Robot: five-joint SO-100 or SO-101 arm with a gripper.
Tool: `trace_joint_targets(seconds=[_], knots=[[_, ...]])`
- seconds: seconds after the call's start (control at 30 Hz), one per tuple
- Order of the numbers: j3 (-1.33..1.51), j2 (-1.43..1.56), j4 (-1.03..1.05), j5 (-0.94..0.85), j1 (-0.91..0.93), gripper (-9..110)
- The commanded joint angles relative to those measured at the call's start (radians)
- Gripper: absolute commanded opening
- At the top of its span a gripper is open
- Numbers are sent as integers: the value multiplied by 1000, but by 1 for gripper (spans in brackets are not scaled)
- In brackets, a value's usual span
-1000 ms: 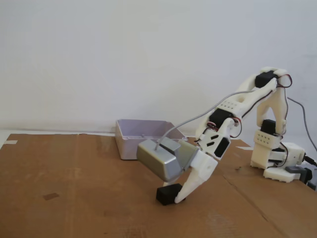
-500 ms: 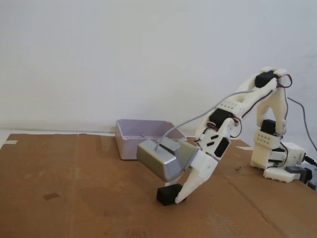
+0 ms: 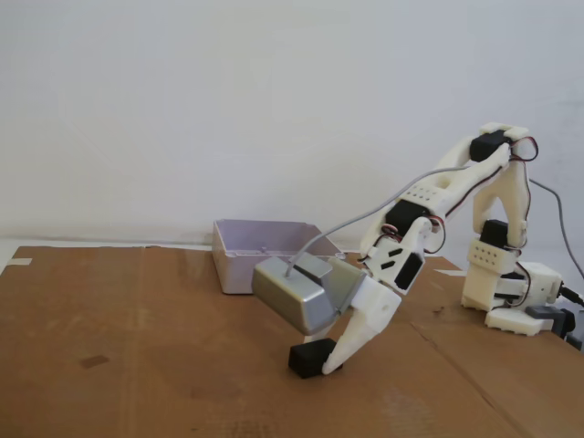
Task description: Grasp a block and put it in the box.
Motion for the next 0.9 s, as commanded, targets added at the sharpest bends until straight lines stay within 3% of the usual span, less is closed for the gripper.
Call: trace_joint_targets(seconds=[0.0,0.6,0.87], knots=[[-77,55,-35,11,-2,8],[-215,55,-28,2,18,8],[-204,206,21,0,84,8]])
